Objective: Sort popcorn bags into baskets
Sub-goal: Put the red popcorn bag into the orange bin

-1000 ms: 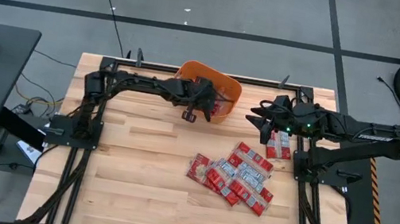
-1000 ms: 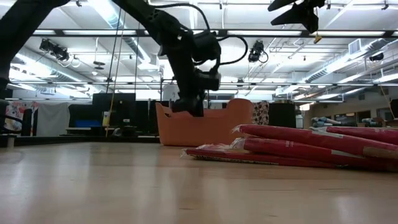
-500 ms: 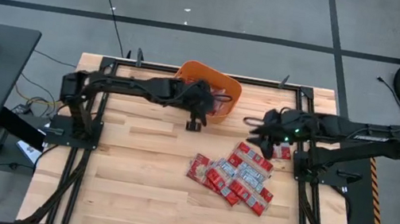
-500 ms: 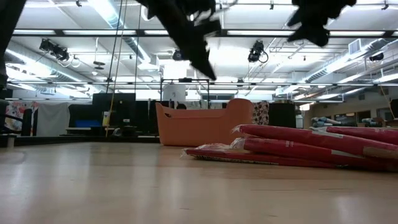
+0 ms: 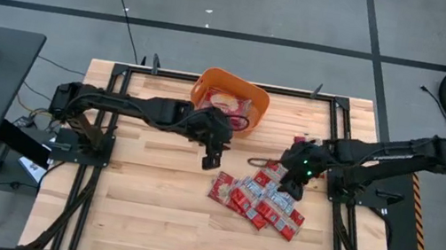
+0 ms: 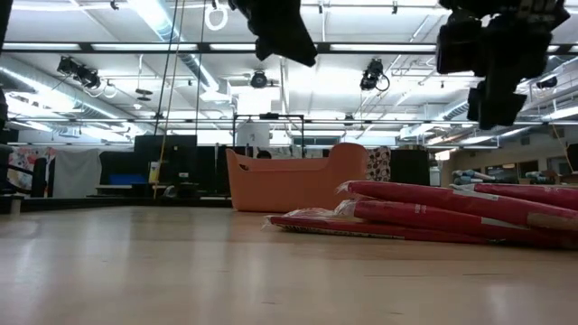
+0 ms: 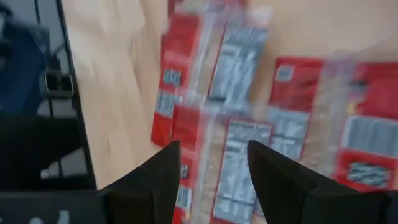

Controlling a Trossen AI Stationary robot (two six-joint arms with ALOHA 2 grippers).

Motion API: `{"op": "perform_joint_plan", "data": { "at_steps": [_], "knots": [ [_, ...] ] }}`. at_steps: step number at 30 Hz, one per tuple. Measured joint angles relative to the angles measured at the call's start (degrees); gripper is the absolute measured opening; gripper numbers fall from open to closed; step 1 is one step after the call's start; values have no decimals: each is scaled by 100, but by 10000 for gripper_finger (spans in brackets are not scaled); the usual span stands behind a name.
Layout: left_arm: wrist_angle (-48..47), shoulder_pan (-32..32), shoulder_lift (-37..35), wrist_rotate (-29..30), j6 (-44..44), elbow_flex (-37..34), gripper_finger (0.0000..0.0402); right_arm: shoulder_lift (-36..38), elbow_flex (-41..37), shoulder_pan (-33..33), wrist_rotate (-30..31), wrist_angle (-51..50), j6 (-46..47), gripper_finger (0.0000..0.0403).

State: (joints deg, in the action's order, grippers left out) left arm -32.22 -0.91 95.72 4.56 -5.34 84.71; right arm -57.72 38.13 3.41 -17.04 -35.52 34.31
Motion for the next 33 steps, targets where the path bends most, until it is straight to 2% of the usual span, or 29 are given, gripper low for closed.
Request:
{"op": "perform_joint_plan", "data": {
  "at_steps": [3, 10, 15, 17, 21, 24, 30, 33],
  "knots": [
    [-65, 141, 4, 4, -308, -1, 93, -403, 75, 392, 92, -59, 63, 190],
    [-270, 360, -5, 13, -315, -2, 93, -1212, 771, 1916, 1729, -220, 710, 178],
    [-916, 339, -153, 29, -300, 26, 93, -1794, 1135, 2766, 2623, -235, 1194, 177],
    [-1219, 321, -220, 31, -305, 128, 93, -2050, 1191, 3088, 2708, -198, 1333, 177],
    [-1572, 300, -407, 45, -480, 171, 93, -2690, 1637, 3574, 2775, -380, 2390, 176],
    [-1622, 300, -471, 56, -815, 173, 93, -3323, 2348, 3826, 2938, -1116, 2721, 170],
    [-1713, 310, -518, 52, -1076, 177, 93, -4511, 4014, 4096, 3216, -2579, 2738, 158],
    [-1700, 375, -541, 93, -1162, 175, 93, -4855, 4601, 4235, 3220, -2808, 3033, 155]
  ]
}}
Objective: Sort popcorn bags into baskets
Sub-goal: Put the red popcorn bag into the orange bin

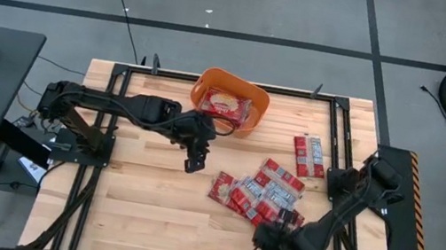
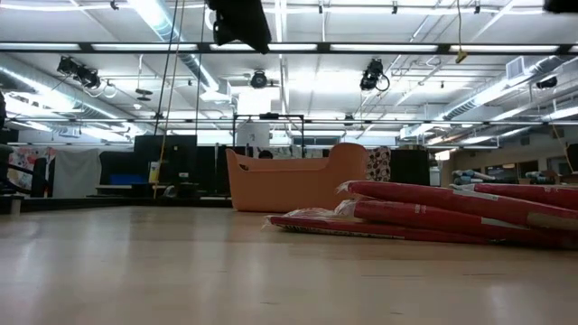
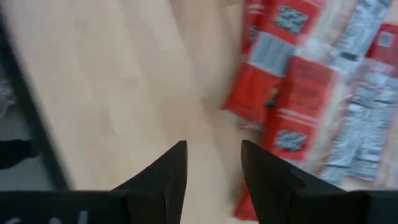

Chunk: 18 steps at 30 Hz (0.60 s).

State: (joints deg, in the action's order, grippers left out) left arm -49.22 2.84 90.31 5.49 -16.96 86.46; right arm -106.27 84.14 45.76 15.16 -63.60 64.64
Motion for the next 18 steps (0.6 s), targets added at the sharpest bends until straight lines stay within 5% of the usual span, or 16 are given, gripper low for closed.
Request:
{"op": "perform_joint_plan", "data": {
  "at_steps": [9, 18],
  "knots": [
    [-45, 354, 43, 339, 561, -6, 93, -232, 177, 212, 43, -153, 889, 170],
    [-60, 340, 43, 427, 855, -7, 93, -237, 67, 201, 337, -441, 918, 265]
  ]
}}
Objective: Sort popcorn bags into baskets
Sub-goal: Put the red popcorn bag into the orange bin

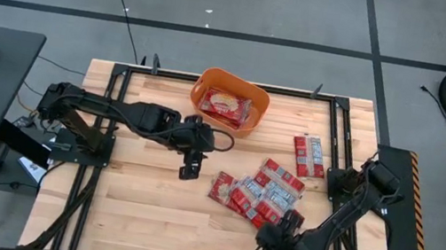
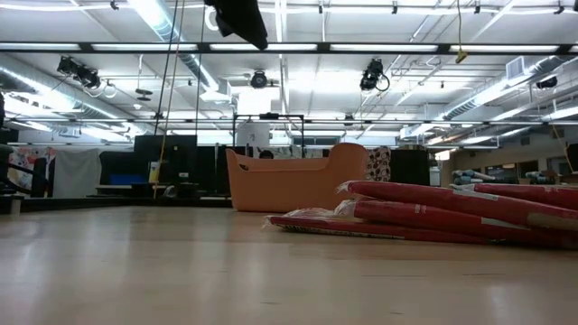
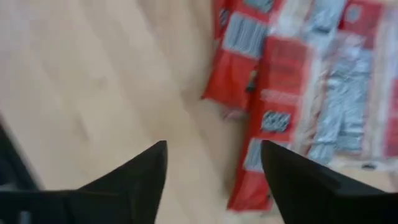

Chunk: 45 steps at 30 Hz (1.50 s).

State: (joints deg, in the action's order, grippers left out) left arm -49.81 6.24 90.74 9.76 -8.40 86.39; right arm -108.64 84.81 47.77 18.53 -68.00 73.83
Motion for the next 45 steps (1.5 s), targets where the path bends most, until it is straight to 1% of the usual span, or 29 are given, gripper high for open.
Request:
{"op": "perform_joint_plan", "data": {
  "at_steps": [3, 7, 12, 15, 18, 21, 25, 31, 39, 42, 45],
  "knots": [
    [-1, -6, 0, 205, 132, -2, 93, 0, -196, 0, 337, 107, 6, 286],
    [-137, -6, 0, 453, 221, -57, 93, -210, -385, -84, 359, 140, 8, 288],
    [-522, -6, 0, 632, 232, -57, 93, -630, -383, -193, 245, 225, -32, 273],
    [-693, -6, 0, 686, 240, -57, 93, -857, -382, -212, 40, -84, 72, 259],
    [-764, -6, 0, 700, 310, -57, 93, -952, -385, -214, -132, -438, 421, 245],
    [-760, -6, 0, 750, 314, -57, 93, -947, -382, -205, 73, -575, 739, 233],
    [-760, -6, 0, 857, 380, -57, 93, -1000, -382, -205, 385, -568, 760, 222],
    [-736, -6, 0, 865, 526, -57, 93, -1193, -379, -219, 343, -350, 760, 215],
    [-666, -6, 0, 865, 612, -57, 93, -1422, -406, -218, 221, -601, 814, 213],
    [-664, -6, 0, 853, 612, -57, 93, -1455, -400, -216, 171, -577, 817, 196],
    [-666, -6, 0, 826, 614, -57, 93, -1460, -404, -220, 123, -591, 803, 155]
  ]
}}
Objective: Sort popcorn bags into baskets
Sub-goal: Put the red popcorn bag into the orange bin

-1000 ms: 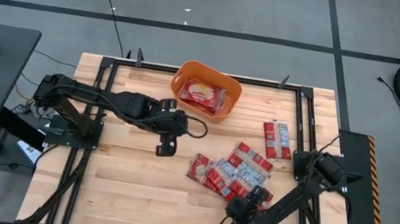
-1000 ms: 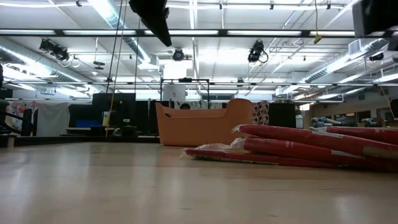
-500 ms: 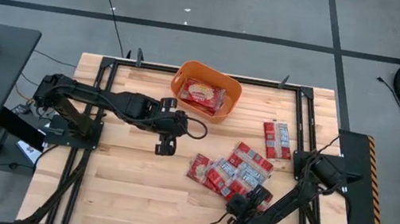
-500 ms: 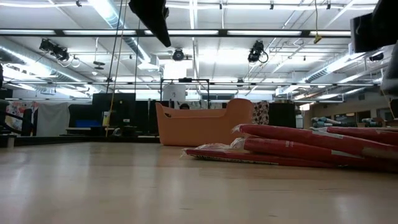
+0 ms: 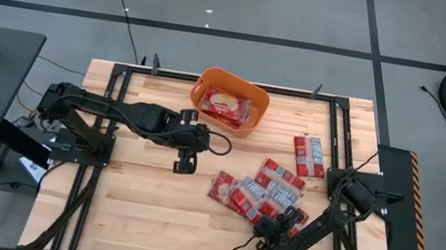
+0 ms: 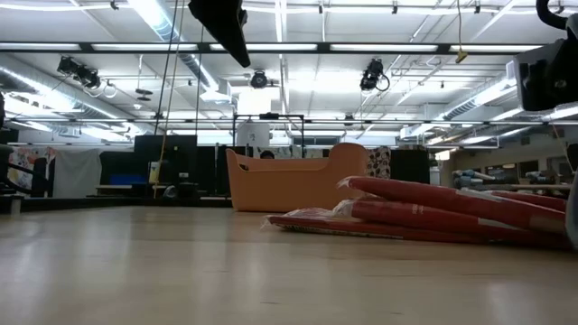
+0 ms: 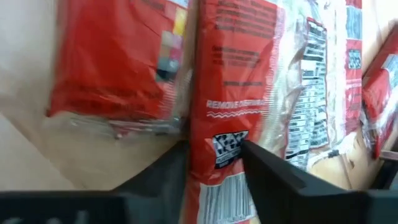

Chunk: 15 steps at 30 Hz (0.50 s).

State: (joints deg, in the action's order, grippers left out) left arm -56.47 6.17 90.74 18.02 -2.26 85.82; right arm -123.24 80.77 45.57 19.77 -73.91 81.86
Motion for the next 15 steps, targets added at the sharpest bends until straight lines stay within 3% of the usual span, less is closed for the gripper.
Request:
{"op": "perform_joint_plan", "data": {
  "at_steps": [5, 8, 11, 15],
  "knots": [
    [-2, 0, 0, -51, 72, 0, 93, -2, 28, -1, -298, -29, -272, 60],
    [-45, 22, 0, -715, 526, 0, 93, -9, 286, -2, -482, -266, -413, 13],
    [-214, 105, 0, -1569, 1336, 0, 93, 48, 652, 10, -430, -470, -594, 15],
    [-43, 230, 74, -1737, 1674, -4, 94, 300, 1015, 12, -197, -521, -690, 10]
  ]
}}
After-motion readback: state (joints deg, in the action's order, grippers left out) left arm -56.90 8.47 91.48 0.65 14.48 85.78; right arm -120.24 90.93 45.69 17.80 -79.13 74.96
